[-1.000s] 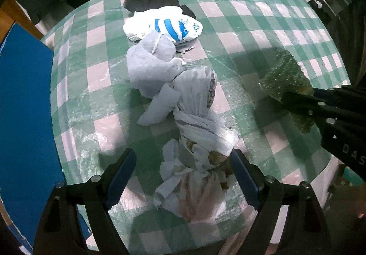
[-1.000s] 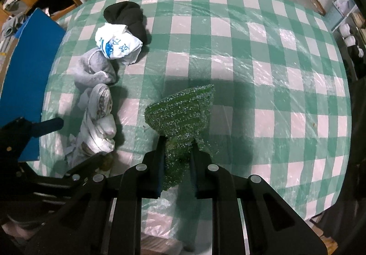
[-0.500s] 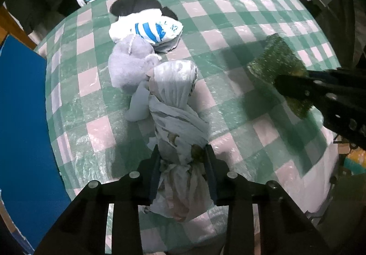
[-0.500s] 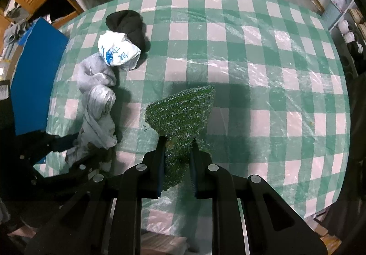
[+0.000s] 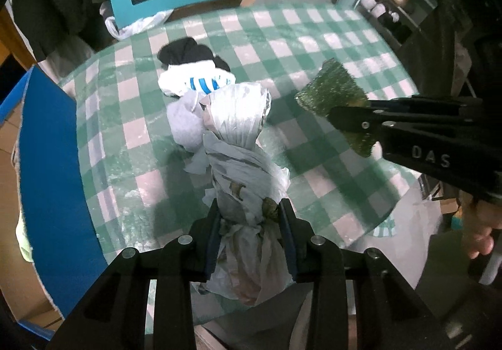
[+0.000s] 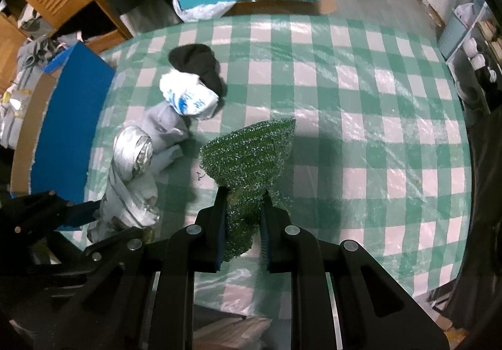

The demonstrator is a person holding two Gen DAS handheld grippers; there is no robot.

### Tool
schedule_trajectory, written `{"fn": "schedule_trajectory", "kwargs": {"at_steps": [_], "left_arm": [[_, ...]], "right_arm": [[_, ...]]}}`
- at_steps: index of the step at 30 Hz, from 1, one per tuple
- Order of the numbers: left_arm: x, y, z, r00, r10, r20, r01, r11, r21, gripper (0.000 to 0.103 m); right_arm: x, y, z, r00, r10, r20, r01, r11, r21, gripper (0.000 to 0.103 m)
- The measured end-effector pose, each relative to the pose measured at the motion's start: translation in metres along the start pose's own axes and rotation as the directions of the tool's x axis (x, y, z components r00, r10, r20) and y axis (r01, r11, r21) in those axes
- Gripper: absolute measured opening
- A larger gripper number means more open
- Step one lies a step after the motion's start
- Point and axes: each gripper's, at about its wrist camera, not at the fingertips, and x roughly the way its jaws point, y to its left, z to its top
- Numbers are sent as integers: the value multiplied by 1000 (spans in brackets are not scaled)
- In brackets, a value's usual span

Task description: Organize soft objects

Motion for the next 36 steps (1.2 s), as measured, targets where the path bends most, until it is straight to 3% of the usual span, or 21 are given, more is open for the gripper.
{"fn": "schedule_trajectory", "kwargs": {"at_steps": [7, 23, 36], "left_arm": [[-30, 4, -1, 998, -25, 52, 25, 1000, -6, 35], [-74, 37, 1, 987, 69, 143, -62, 997, -51, 35], [-103, 77, -13, 972, 130, 196, -109, 988, -113, 35]], "right_arm": [[-17, 15, 4, 999, 16, 39, -15, 1000, -28, 16], [-44, 49, 16, 995, 52, 89, -44, 995, -86, 16], [-46, 99, 26, 993, 85, 88, -70, 985, -160, 16]]}}
